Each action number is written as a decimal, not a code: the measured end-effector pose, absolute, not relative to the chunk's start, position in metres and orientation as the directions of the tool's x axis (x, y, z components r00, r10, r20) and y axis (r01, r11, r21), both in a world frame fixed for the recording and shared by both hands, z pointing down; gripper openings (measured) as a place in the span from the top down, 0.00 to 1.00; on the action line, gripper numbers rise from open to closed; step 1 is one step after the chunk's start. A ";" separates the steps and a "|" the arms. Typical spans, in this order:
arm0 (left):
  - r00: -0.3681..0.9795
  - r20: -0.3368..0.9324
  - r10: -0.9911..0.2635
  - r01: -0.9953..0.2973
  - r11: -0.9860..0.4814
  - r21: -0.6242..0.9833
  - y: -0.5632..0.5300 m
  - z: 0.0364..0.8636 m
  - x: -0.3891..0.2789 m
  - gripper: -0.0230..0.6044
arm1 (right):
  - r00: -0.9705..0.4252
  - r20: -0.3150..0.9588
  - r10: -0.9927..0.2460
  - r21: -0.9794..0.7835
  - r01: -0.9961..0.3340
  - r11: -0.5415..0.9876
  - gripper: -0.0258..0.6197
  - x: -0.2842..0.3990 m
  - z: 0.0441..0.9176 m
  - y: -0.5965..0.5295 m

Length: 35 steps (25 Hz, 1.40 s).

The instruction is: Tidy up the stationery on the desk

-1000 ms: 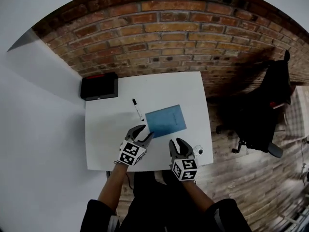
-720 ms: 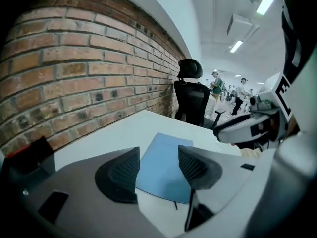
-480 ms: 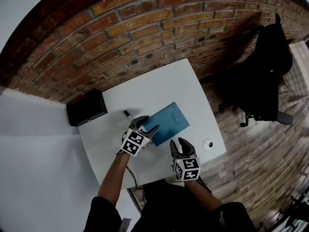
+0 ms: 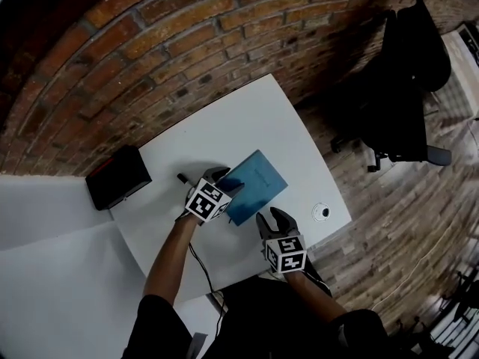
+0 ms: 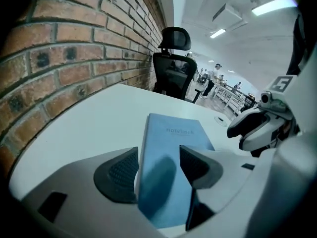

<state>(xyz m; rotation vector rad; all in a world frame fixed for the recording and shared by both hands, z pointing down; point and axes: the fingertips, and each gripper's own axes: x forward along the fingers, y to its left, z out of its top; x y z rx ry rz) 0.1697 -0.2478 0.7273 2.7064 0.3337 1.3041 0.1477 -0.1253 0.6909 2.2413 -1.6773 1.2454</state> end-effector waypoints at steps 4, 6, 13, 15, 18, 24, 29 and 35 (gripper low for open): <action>0.579 0.770 0.268 0.162 -0.964 0.213 -0.245 0.738 0.171 0.56 | 0.038 0.644 -0.764 -0.419 -0.818 -0.394 0.71 0.146 0.699 -0.127; 0.571 0.774 0.273 0.166 -0.962 0.217 -0.243 0.742 0.167 0.56 | 0.010 0.648 -0.761 -0.444 -0.807 -0.389 0.71 0.140 0.703 -0.127; 0.569 0.771 0.286 0.148 -0.958 0.246 -0.246 0.742 0.169 0.56 | -0.043 0.660 -0.750 -0.481 -0.790 -0.379 0.71 0.129 0.716 -0.135; 0.559 0.770 0.307 0.138 -0.951 0.278 -0.248 0.742 0.170 0.57 | -0.047 0.659 -0.751 -0.490 -0.784 -0.381 0.71 0.127 0.718 -0.136; 0.543 0.770 0.335 0.148 -0.941 0.305 -0.248 0.740 0.169 0.57 | -0.053 0.664 -0.746 -0.502 -0.771 -0.392 0.71 0.126 0.722 -0.136; 0.530 0.773 0.350 0.192 -0.937 0.293 -0.240 0.741 0.163 0.57 | -0.070 0.675 -0.735 -0.519 -0.753 -0.405 0.71 0.128 0.731 -0.135; 0.517 0.763 0.389 0.176 -0.920 0.350 -0.232 0.739 0.156 0.58 | -0.075 0.685 -0.725 -0.525 -0.740 -0.420 0.71 0.133 0.735 -0.128; 0.525 0.699 0.486 0.124 -0.856 0.502 -0.226 0.726 0.142 0.58 | -0.057 0.705 -0.707 -0.500 -0.747 -0.438 0.71 0.138 0.738 -0.118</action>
